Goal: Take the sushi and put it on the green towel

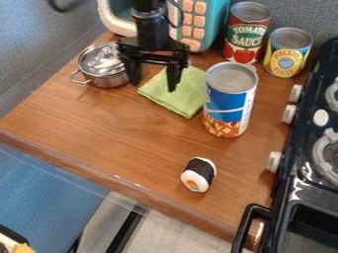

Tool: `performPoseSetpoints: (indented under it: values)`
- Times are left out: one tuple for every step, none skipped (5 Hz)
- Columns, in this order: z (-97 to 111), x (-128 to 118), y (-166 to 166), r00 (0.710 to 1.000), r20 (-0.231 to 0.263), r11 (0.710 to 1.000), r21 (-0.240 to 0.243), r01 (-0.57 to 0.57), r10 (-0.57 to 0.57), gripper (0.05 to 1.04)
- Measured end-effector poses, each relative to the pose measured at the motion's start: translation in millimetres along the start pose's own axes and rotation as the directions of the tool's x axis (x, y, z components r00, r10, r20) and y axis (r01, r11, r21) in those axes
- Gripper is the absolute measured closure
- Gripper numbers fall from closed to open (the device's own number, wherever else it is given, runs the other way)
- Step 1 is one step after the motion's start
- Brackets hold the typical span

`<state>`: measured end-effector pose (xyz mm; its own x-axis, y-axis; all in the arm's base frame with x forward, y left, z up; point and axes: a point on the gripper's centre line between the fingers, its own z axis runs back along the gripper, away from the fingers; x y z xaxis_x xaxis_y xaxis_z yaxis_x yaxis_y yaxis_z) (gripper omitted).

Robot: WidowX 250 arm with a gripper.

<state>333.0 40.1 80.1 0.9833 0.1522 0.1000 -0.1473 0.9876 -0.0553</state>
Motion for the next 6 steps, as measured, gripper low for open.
performPoseSetpoints:
  values:
    - [6, -40, -13, 0.999, 0.003, 0.998, -0.011, 0.054, -0.054, 0.085]
    - [2, -65, -32, 0.995, 0.017, 0.995, -0.032, 0.094, -0.094, 0.085]
    - [-1, -79, -56, 0.987, 0.073, 0.989, -0.031, 0.145, -0.142, 0.085]
    - [-12, -94, -74, 0.988, 0.081, 0.991, -0.036, 0.133, -0.129, 0.085]
    - [-22, -102, -92, 0.982, 0.083, 0.985, -0.029, 0.172, -0.169, 0.085]
    - [-34, -107, -98, 0.98, 0.054, 0.981, -0.004, 0.194, -0.193, 0.085]
